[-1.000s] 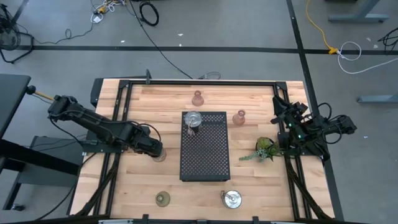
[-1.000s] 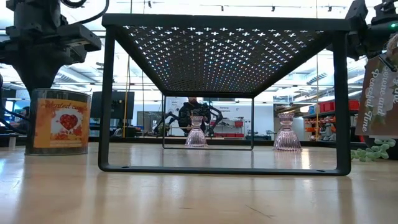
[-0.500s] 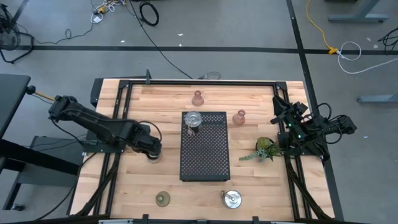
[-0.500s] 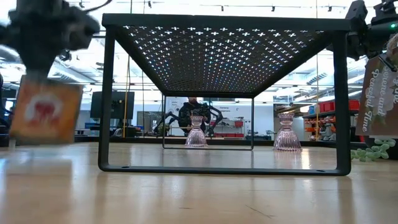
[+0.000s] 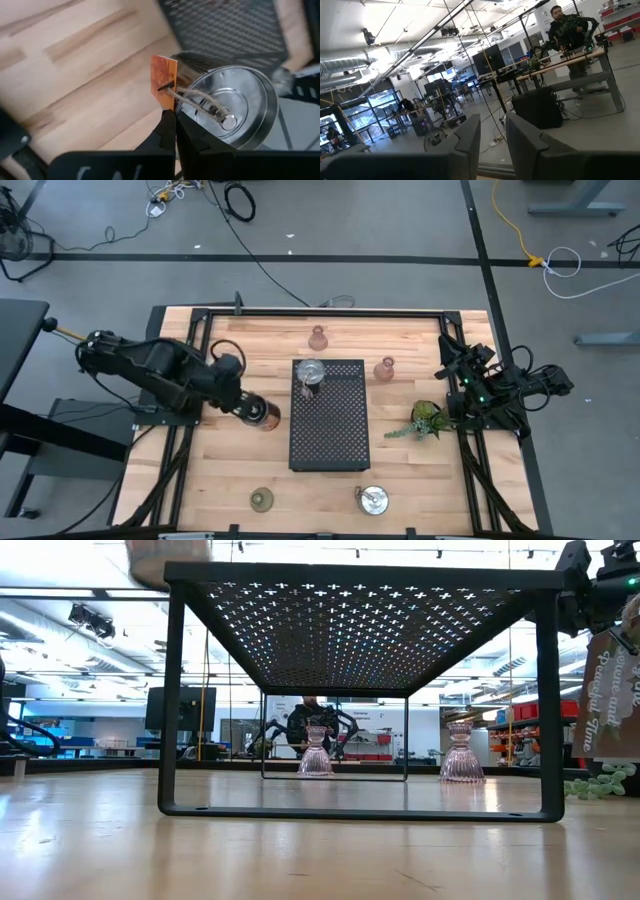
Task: Pick & Place candle stick holders
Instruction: Put the orange scented candle on the shelf
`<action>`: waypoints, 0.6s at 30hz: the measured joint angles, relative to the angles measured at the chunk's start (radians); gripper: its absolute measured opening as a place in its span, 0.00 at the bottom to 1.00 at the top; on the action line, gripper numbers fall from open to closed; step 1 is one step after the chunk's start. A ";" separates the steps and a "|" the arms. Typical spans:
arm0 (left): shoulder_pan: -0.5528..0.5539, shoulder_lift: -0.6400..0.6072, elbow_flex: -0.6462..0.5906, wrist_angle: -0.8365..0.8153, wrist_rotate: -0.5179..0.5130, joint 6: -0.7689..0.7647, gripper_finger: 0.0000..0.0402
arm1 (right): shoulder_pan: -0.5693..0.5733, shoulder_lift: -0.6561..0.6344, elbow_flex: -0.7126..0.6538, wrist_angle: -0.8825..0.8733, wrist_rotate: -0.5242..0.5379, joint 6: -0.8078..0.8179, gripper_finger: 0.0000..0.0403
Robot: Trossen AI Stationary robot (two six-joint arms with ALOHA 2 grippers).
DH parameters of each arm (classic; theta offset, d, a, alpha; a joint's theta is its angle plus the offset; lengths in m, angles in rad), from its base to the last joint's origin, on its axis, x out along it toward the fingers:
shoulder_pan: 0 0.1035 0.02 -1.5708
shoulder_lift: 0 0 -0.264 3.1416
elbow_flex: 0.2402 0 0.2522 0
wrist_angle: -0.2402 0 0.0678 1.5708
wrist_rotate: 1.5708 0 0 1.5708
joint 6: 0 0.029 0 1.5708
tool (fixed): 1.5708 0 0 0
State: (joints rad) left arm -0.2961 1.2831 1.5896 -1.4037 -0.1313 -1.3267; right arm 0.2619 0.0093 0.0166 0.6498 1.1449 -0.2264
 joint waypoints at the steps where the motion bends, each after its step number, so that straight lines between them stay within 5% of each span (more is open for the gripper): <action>1: 0.010 0.019 0.036 -0.006 0.001 0.029 0.00 | 0.000 0.000 0.000 0.000 0.000 0.000 0.23; 9: 0.121 0.241 0.294 -0.080 0.032 0.328 0.00 | 0.000 0.000 0.000 0.000 0.000 0.000 0.23; 18: 0.208 0.435 0.395 -0.075 0.098 0.535 0.00 | 0.000 0.000 0.000 0.000 0.000 0.000 0.23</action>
State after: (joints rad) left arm -0.0886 1.7183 1.9845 -1.4787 -0.0337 -0.7916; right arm 0.2616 0.0093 0.0166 0.6502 1.1446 -0.2264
